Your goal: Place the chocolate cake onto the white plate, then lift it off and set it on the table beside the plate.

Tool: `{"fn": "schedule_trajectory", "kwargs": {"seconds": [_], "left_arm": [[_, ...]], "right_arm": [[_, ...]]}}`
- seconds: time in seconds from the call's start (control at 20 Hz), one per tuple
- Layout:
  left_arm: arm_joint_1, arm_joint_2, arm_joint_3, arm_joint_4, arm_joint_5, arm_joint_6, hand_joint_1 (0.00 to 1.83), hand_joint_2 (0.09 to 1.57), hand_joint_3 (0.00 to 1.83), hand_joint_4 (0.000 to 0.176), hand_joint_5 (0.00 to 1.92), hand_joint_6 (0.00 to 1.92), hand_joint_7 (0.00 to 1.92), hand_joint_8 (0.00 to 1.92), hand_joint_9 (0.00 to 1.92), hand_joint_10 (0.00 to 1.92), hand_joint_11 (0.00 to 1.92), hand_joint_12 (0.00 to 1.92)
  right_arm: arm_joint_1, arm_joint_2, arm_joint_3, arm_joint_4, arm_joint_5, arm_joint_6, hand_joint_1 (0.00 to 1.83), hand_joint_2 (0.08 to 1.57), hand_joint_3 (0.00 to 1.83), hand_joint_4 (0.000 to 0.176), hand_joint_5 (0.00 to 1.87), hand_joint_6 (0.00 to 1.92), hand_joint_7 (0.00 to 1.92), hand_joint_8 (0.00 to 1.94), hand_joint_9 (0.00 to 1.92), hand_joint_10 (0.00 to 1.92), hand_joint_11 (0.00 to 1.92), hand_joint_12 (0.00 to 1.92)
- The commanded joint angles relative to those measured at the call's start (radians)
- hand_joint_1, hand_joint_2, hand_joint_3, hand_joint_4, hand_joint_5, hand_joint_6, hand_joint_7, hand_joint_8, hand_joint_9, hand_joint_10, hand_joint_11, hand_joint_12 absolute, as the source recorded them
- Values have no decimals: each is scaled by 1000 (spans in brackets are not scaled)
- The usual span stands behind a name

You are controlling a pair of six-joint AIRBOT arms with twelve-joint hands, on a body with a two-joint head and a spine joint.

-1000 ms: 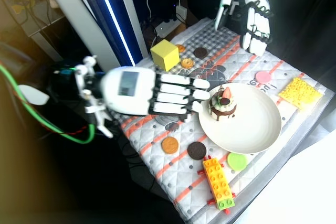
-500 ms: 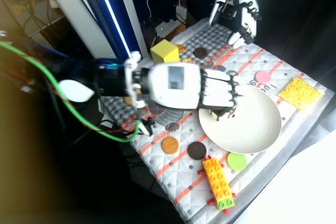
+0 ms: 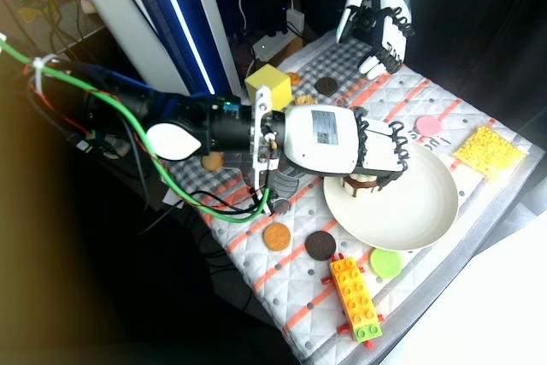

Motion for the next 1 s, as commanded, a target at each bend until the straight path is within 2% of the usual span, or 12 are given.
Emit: {"fn": "schedule_trajectory", "kwargs": {"seconds": [0.0,0.1,0.3,0.35,0.5,0.55,0.6,0.65,0.7,0.8,0.85,0.95], "left_arm": [[-6,10,-4,-24,-123,-12,859,1241,0,47,46,853,8,948,0,1434,20,1764],[-6,11,-4,-24,-127,-12,840,1239,0,68,56,851,8,951,0,1435,25,1762],[-6,11,-2,-24,-129,-12,846,1242,0,71,45,833,33,894,4,1452,74,1748],[-7,10,-2,-24,-130,-12,838,1246,1,87,33,814,15,892,1,1414,55,1711],[-7,10,0,-25,-131,-12,846,1248,1,62,63,719,30,848,14,1380,70,1694],[-6,10,0,-26,-132,-12,823,1260,1,63,84,680,50,787,9,1315,18,1681],[-6,10,0,-27,-133,-12,815,1265,2,58,86,681,61,765,18,1283,17,1670],[-7,9,2,-29,-133,-12,815,1265,2,58,86,681,61,765,18,1283,17,1670],[-7,8,5,-34,-133,-12,787,1269,1,46,77,666,58,771,4,1284,25,1733],[-4,6,10,-47,-132,-13,795,1268,0,25,92,660,54,804,0,1240,0,1741],[-4,6,10,-49,-133,-13,809,1264,0,17,98,662,44,845,0,1255,0,1747],[-4,5,12,-50,-133,-13,810,1263,0,18,92,673,29,872,0,1212,0,1684]], "right_arm": [[19,-5,4,12,95,0,1062,1237,1,0,206,2,213,4,281,432,36,1600],[19,-17,15,12,81,0,1075,1241,0,0,273,7,231,2,320,311,0,1533],[19,-38,34,15,55,0,1052,1242,0,0,379,33,343,15,488,412,166,1594],[19,-41,37,18,52,0,1053,1241,0,0,401,21,400,8,451,549,149,1597],[19,-49,48,21,36,0,1057,1224,0,0,502,68,508,18,399,650,119,1633],[18,-53,53,23,30,0,1061,1266,3,0,647,1165,681,122,376,920,124,1736],[18,-55,57,26,27,0,1052,1294,3,0,632,1432,607,410,312,1137,102,1831],[18,-57,62,29,23,0,1052,1294,3,0,632,1432,607,410,312,1137,102,1831],[18,-57,64,30,23,0,1117,1301,1,0,721,1457,530,1431,322,1582,289,1917],[18,-56,66,31,23,0,1126,1321,0,0,707,1555,523,1559,290,1613,239,1921],[18,-56,66,31,23,0,1129,1337,2,0,695,1601,480,1577,168,1501,68,1921],[19,-56,67,31,24,0,1141,1323,0,0,709,1588,514,1531,193,1449,49,1921]]}}
